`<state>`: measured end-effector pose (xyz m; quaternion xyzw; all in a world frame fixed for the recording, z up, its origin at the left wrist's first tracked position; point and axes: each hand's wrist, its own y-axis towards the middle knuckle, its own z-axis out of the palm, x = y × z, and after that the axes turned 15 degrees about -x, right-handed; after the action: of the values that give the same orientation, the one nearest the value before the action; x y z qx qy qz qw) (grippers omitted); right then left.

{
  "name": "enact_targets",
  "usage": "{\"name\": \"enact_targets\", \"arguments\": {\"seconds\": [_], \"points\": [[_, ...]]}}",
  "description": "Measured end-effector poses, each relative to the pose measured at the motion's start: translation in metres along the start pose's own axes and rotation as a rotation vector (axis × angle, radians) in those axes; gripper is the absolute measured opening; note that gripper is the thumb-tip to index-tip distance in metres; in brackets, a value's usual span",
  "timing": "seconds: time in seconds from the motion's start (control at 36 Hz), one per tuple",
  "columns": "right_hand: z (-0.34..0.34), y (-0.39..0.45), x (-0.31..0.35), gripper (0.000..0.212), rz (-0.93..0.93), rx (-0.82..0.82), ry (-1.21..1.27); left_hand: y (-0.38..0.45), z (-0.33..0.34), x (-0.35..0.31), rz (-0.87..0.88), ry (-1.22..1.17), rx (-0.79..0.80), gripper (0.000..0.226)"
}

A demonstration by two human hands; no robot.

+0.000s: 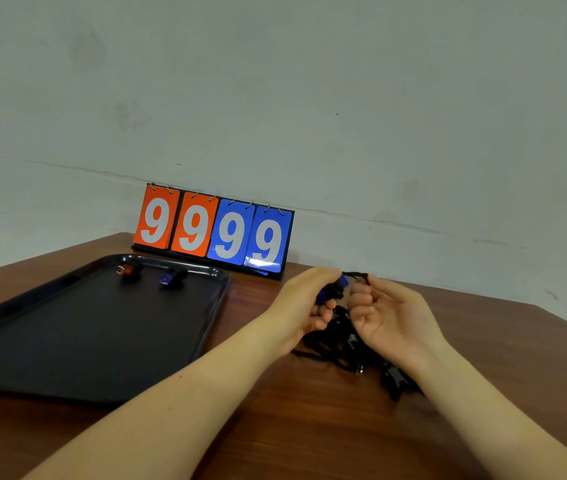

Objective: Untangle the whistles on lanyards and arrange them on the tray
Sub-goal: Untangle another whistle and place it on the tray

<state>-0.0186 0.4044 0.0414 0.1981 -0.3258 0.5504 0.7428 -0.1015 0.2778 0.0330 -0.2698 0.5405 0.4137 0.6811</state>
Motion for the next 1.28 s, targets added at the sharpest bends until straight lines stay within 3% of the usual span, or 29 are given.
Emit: {"name": "enact_targets", "arguments": {"seconds": [0.11, 0.19, 0.31, 0.39, 0.5, 0.58, 0.69, 0.78, 0.86, 1.06, 1.17, 1.28], "points": [[0.001, 0.000, 0.000, 0.050, -0.035, 0.007, -0.085, 0.000, 0.000, 0.000, -0.063, -0.109, 0.035, 0.021], [0.001, 0.002, -0.004, 0.013, -0.109, -0.095, -0.322, 0.001, -0.001, -0.001, -0.085, -0.176, 0.057, 0.022], [0.000, 0.005, -0.011, 0.024, -0.325, -0.166, -0.605, 0.002, -0.003, 0.002, -0.095, -0.200, 0.061, 0.022], [0.000, 0.005, -0.009, 0.019, -0.321, -0.137, -0.528, 0.004, -0.004, 0.001, -0.109, -0.189, 0.042, 0.022], [0.004, 0.003, -0.007, 0.012, -0.180, -0.097, -0.194, 0.007, -0.004, 0.002, -0.120, -0.107, 0.033, 0.024], [0.008, -0.001, -0.007, 0.019, -0.096, -0.041, -0.026, 0.006, 0.000, 0.005, -0.132, -0.069, 0.026, 0.024], [0.008, -0.003, -0.007, 0.024, -0.103, -0.007, -0.002, 0.004, 0.003, 0.004, -0.162, -0.133, 0.033, 0.025], [0.006, 0.000, -0.006, 0.019, -0.178, -0.052, -0.257, 0.003, 0.001, 0.001, -0.188, -0.258, 0.049, 0.025], [0.003, 0.004, -0.010, 0.025, -0.440, -0.119, -0.766, 0.002, -0.004, 0.001, -0.194, -0.335, 0.085, 0.027], [-0.003, -0.005, -0.010, 0.018, -0.989, -0.113, -1.422, 0.001, -0.007, -0.001, -0.178, -0.231, 0.096, 0.019], [-0.008, -0.008, -0.010, 0.024, -1.159, -0.063, -1.576, 0.006, -0.011, 0.000, -0.217, -0.161, 0.084, 0.024], [-0.007, -0.006, -0.009, 0.024, -1.277, -0.057, -1.595, 0.007, -0.012, 0.001, -0.075, 0.030, 0.053, 0.024]]}}
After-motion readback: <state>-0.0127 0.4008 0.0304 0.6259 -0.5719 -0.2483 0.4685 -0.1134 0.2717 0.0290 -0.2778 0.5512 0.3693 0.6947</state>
